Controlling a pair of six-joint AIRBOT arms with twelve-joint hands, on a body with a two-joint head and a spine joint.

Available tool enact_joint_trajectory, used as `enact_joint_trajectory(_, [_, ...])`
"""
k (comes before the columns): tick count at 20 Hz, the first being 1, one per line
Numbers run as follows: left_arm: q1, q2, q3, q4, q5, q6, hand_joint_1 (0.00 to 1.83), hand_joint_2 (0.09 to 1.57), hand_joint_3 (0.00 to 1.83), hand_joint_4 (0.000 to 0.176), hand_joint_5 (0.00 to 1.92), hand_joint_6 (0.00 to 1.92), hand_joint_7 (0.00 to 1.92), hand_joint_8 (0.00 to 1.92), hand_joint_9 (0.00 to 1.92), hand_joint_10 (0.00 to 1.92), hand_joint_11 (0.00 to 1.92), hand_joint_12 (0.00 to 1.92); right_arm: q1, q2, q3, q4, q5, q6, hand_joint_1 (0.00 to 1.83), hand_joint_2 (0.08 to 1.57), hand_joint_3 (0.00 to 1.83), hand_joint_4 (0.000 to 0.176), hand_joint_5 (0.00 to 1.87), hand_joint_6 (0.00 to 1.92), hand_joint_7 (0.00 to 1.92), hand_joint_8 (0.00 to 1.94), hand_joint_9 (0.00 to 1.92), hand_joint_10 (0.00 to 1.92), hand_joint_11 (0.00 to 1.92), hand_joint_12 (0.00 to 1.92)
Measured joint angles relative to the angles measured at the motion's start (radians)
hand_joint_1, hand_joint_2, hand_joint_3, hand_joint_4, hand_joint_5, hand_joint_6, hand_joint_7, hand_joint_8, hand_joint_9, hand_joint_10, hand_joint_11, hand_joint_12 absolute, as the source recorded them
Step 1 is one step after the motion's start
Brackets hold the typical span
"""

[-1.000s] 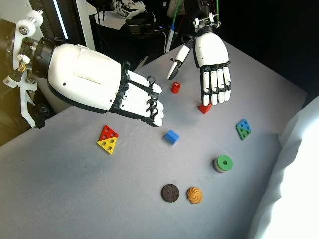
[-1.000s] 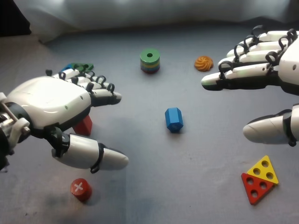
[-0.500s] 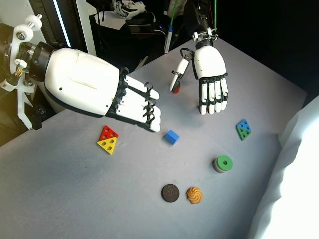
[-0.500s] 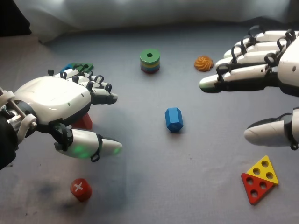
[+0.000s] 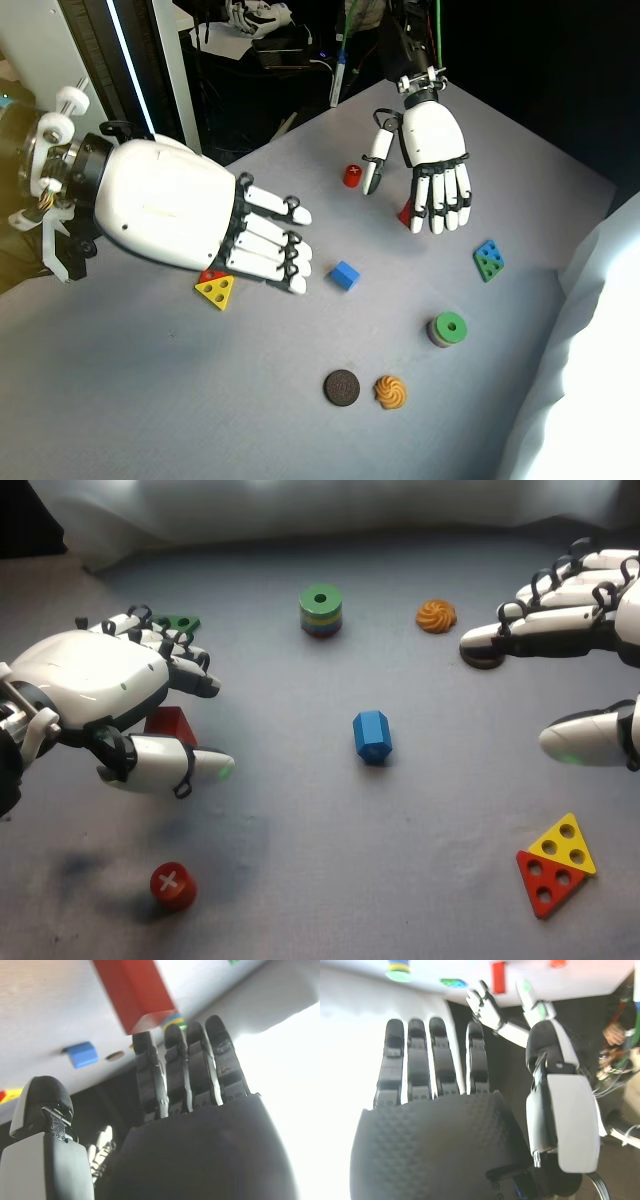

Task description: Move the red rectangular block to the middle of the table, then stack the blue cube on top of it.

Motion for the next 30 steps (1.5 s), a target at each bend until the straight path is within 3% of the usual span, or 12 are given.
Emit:
enact_joint_trajectory(6, [0.006,0.0,0.016,0.002,-0.004,-0.011,0.39,1.09,0.0,0.0,0.54,0.0,0.37,0.0,0.23,0.01,0.0,0.64,-0.001,-0.006,-0.002,0.045,0.019,0.0,0.27,1.19,0.0,0.0,0.23,0.0,0.21,0.0,0.18,0.0,0.0,0.44])
enact_joint_trajectory(9, [0.016,0.0,0.019,0.002,-0.004,-0.02,0.55,1.05,0.0,0.0,0.6,0.02,0.41,0.01,0.26,0.01,0.0,0.69,-0.001,-0.006,-0.002,0.045,0.019,0.0,0.28,1.19,0.0,0.0,0.23,0.0,0.21,0.0,0.18,0.0,0.0,0.48])
enact_joint_trajectory(11, [0.029,0.0,0.023,0.0,-0.005,-0.023,0.69,0.99,0.0,0.0,0.66,0.02,0.43,0.01,0.26,0.0,0.0,0.62,-0.001,-0.006,-0.002,0.045,0.021,0.0,0.31,1.18,0.0,0.0,0.23,0.0,0.22,0.0,0.18,0.0,0.0,0.48])
enact_joint_trajectory(12, [0.039,0.0,0.023,-0.007,-0.006,-0.022,0.79,0.92,0.0,0.0,0.73,0.04,0.48,0.01,0.3,0.01,0.0,0.74,-0.001,-0.006,-0.002,0.045,0.02,0.0,0.32,1.18,0.0,0.0,0.24,0.0,0.23,0.0,0.2,0.01,0.0,0.51])
enact_joint_trajectory(14, [0.045,0.0,0.026,-0.007,-0.005,-0.023,0.9,0.91,0.0,0.0,0.79,0.02,0.49,0.0,0.3,0.0,0.0,0.77,-0.001,-0.007,-0.002,0.045,0.025,0.0,0.33,1.17,0.0,0.0,0.24,0.0,0.23,0.0,0.2,0.01,0.0,0.52])
enact_joint_trajectory(24, [0.048,0.0,0.04,-0.008,-0.015,-0.021,0.89,0.92,0.0,0.0,0.82,0.01,0.51,0.01,0.31,0.01,0.0,0.83,-0.001,-0.01,-0.002,0.045,0.027,0.0,0.38,1.15,0.0,0.0,0.26,0.0,0.24,0.0,0.21,0.0,0.0,0.56])
enact_joint_trajectory(30, [0.036,-0.042,0.061,-0.019,-0.019,-0.019,0.92,0.93,0.0,0.0,0.82,0.0,0.52,0.0,0.33,0.01,0.0,0.89,-0.001,-0.012,-0.01,0.044,0.027,0.0,0.39,1.15,0.0,0.0,0.26,0.0,0.24,0.0,0.22,0.0,0.0,0.55])
